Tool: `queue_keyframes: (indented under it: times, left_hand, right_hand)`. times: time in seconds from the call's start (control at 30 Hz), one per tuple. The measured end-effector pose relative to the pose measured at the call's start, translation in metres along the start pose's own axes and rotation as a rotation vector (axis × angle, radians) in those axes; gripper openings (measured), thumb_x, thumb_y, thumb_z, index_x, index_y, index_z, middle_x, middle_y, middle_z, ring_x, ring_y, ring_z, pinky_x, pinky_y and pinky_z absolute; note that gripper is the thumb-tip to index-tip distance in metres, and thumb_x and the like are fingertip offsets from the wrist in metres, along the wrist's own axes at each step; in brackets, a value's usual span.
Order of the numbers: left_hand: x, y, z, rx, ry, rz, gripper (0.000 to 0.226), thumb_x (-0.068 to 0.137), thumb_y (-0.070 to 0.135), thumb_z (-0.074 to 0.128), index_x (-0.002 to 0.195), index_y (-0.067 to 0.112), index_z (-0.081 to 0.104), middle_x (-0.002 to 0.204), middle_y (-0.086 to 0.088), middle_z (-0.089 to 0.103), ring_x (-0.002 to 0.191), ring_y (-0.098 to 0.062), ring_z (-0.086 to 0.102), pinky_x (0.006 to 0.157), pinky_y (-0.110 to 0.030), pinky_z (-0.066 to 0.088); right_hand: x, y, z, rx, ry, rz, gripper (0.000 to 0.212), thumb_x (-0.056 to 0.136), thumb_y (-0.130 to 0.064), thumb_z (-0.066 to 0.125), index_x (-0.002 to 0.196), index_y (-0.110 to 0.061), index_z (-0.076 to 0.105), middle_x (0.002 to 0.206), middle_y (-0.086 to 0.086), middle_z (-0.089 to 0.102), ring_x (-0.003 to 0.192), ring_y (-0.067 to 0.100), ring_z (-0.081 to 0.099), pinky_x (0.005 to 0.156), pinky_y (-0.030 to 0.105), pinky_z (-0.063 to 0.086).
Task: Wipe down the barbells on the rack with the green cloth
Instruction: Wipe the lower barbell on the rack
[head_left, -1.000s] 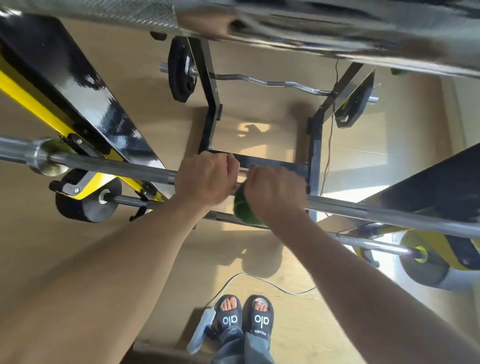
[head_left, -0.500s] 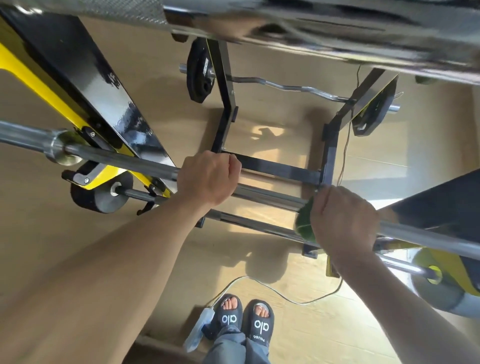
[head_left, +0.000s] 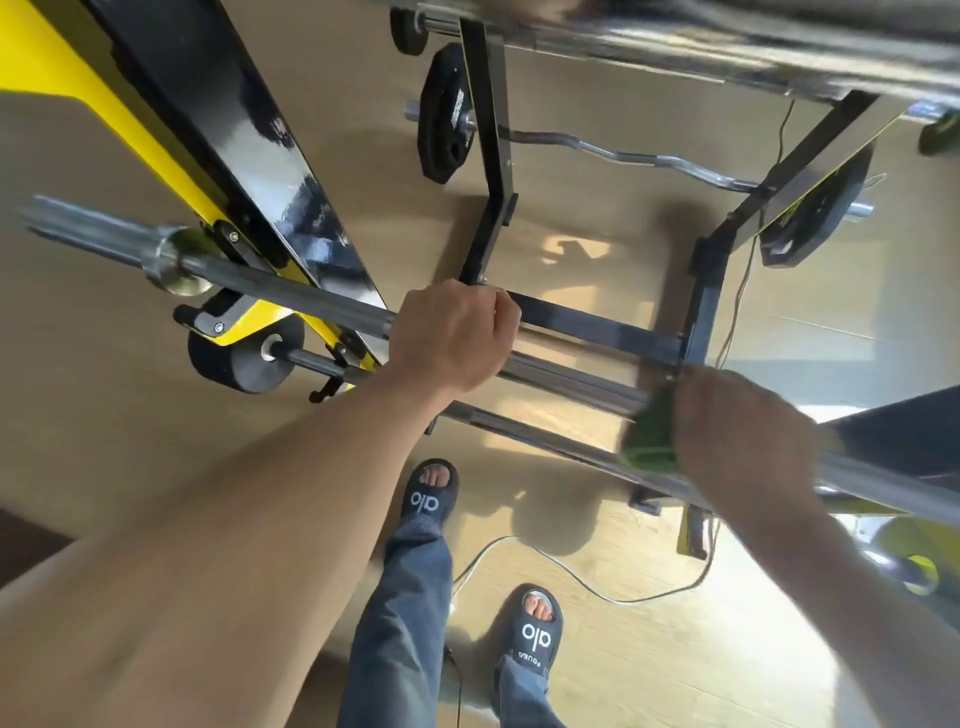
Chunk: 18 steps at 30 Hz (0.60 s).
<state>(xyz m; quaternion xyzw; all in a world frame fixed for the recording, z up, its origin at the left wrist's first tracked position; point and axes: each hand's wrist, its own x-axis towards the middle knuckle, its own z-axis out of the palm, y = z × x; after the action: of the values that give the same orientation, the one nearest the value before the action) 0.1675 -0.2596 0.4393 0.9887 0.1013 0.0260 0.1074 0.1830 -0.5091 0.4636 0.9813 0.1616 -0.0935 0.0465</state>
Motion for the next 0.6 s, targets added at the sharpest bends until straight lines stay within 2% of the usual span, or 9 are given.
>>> queue_keyframes:
  times: [0.07, 0.13, 0.2, 0.3, 0.4, 0.47, 0.53, 0.6]
  left_hand:
    - [0.000, -0.002, 0.000, 0.002, 0.016, -0.002, 0.052, 0.100, 0.035, 0.030, 0.061, 0.018, 0.060, 0.047, 0.005, 0.045, 0.044, -0.018, 0.046, 0.050, -0.028, 0.031]
    - [-0.001, 0.000, -0.001, 0.002, 0.029, 0.002, 0.052, 0.100, 0.035, 0.029, 0.057, 0.020, 0.055, 0.044, 0.008, 0.040, 0.040, -0.012, 0.040, 0.047, -0.026, 0.023]
    - [-0.001, 0.000, -0.001, 0.003, 0.041, 0.016, 0.052, 0.100, 0.035, 0.029, 0.056, 0.020, 0.052, 0.044, 0.008, 0.040, 0.039, -0.011, 0.038, 0.044, -0.024, 0.020]
    - [0.000, -0.001, 0.001, 0.014, 0.054, 0.026, 0.050, 0.101, 0.033, 0.032, 0.057, 0.018, 0.051, 0.045, 0.007, 0.040, 0.039, -0.015, 0.039, 0.044, -0.025, 0.024]
    - [0.001, -0.001, -0.001, 0.017, 0.103, -0.035, 0.048, 0.099, 0.033, 0.033, 0.056, 0.019, 0.051, 0.047, 0.006, 0.034, 0.041, -0.020, 0.033, 0.046, -0.027, 0.019]
    - [0.003, -0.004, -0.001, -0.028, 0.100, -0.044, 0.047, 0.100, 0.034, 0.030, 0.060, 0.020, 0.050, 0.049, 0.006, 0.039, 0.043, -0.020, 0.039, 0.044, -0.027, 0.027]
    - [0.001, -0.006, 0.000, -0.137, 0.052, 0.017, 0.044, 0.104, 0.035, 0.027, 0.069, 0.020, 0.049, 0.053, 0.007, 0.046, 0.046, -0.013, 0.048, 0.047, -0.026, 0.037]
    - [0.001, -0.019, -0.009, -0.286, 0.060, 0.080, 0.040, 0.106, 0.032, 0.026, 0.074, 0.021, 0.046, 0.056, 0.010, 0.043, 0.049, -0.006, 0.045, 0.049, -0.021, 0.030]
  right_hand:
    - [-0.006, 0.016, 0.004, 0.011, 0.026, 0.075, 0.031, 0.099, -0.032, 0.041, 0.078, -0.014, 0.056, 0.058, -0.007, 0.044, 0.050, 0.019, 0.050, 0.047, 0.026, 0.044]
    - [-0.002, 0.005, 0.003, 0.069, 0.111, 0.151, 0.046, 0.101, -0.034, 0.029, 0.066, -0.016, 0.050, 0.053, -0.007, 0.041, 0.044, 0.015, 0.040, 0.045, 0.020, 0.028]
    - [0.006, -0.025, 0.001, 0.064, 0.138, 0.120, 0.040, 0.102, -0.034, 0.032, 0.066, -0.020, 0.046, 0.054, -0.010, 0.038, 0.044, 0.011, 0.035, 0.047, 0.019, 0.020]
    - [0.021, -0.081, -0.004, 0.133, 0.121, 0.075, 0.035, 0.101, -0.033, 0.035, 0.068, -0.025, 0.044, 0.055, -0.010, 0.039, 0.048, 0.012, 0.039, 0.050, 0.022, 0.025]
    - [0.032, -0.130, -0.012, 0.227, 0.106, 0.056, 0.041, 0.103, -0.032, 0.025, 0.066, -0.025, 0.043, 0.057, -0.008, 0.039, 0.051, 0.016, 0.041, 0.052, 0.027, 0.027]
    - [0.033, -0.132, -0.010, 0.227, 0.120, 0.022, 0.037, 0.102, -0.032, 0.023, 0.069, -0.025, 0.039, 0.062, -0.007, 0.042, 0.054, 0.017, 0.042, 0.051, 0.026, 0.026]
    - [0.023, -0.114, -0.005, 0.155, 0.193, -0.066, 0.027, 0.098, -0.034, 0.028, 0.076, -0.023, 0.039, 0.067, -0.008, 0.042, 0.053, 0.015, 0.038, 0.048, 0.021, 0.016]
    - [0.013, -0.088, 0.001, 0.104, 0.246, -0.032, 0.027, 0.096, -0.031, 0.030, 0.075, -0.021, 0.042, 0.065, -0.008, 0.040, 0.050, 0.016, 0.035, 0.051, 0.017, 0.009]
